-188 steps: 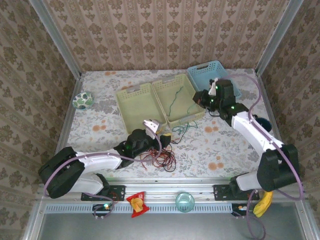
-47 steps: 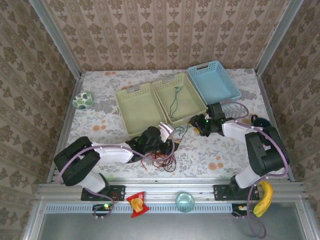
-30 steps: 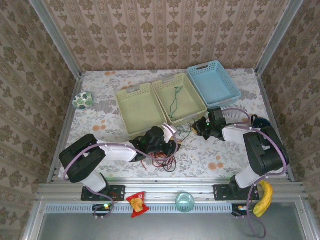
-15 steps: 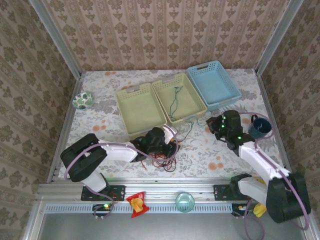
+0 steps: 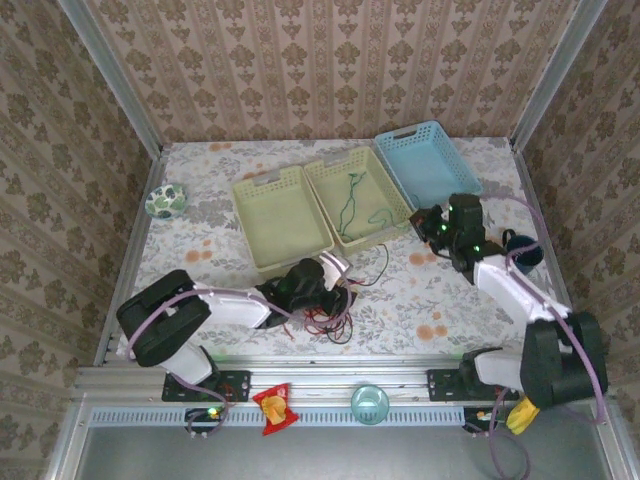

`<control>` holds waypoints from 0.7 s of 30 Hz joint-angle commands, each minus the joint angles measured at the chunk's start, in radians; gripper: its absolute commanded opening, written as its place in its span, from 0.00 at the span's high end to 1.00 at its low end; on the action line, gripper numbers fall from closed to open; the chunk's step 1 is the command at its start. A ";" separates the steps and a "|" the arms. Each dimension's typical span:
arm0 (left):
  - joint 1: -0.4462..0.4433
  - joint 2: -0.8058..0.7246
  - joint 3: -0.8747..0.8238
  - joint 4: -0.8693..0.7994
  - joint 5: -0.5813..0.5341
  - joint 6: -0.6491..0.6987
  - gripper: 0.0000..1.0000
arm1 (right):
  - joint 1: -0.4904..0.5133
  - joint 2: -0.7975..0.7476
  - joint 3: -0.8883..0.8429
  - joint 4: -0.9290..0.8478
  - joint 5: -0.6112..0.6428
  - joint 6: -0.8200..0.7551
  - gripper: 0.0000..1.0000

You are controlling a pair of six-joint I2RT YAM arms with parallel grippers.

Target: Untangle the cables

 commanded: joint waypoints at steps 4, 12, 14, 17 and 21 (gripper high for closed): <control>0.018 -0.120 -0.002 0.129 -0.113 -0.036 0.43 | 0.040 0.317 0.250 0.028 -0.153 -0.084 1.00; 0.070 -0.207 -0.032 0.091 -0.191 -0.049 0.39 | 0.079 0.475 0.387 0.020 -0.219 -0.085 0.47; 0.073 -0.222 -0.042 0.068 -0.200 -0.043 0.39 | 0.084 0.424 0.375 -0.031 -0.195 -0.130 0.45; 0.067 -0.223 -0.034 0.014 -0.183 -0.016 0.39 | 0.094 0.327 0.333 -0.137 -0.132 -0.217 0.45; 0.051 -0.193 -0.020 0.006 -0.146 -0.003 0.38 | 0.111 0.187 0.208 -0.254 -0.001 -0.257 0.45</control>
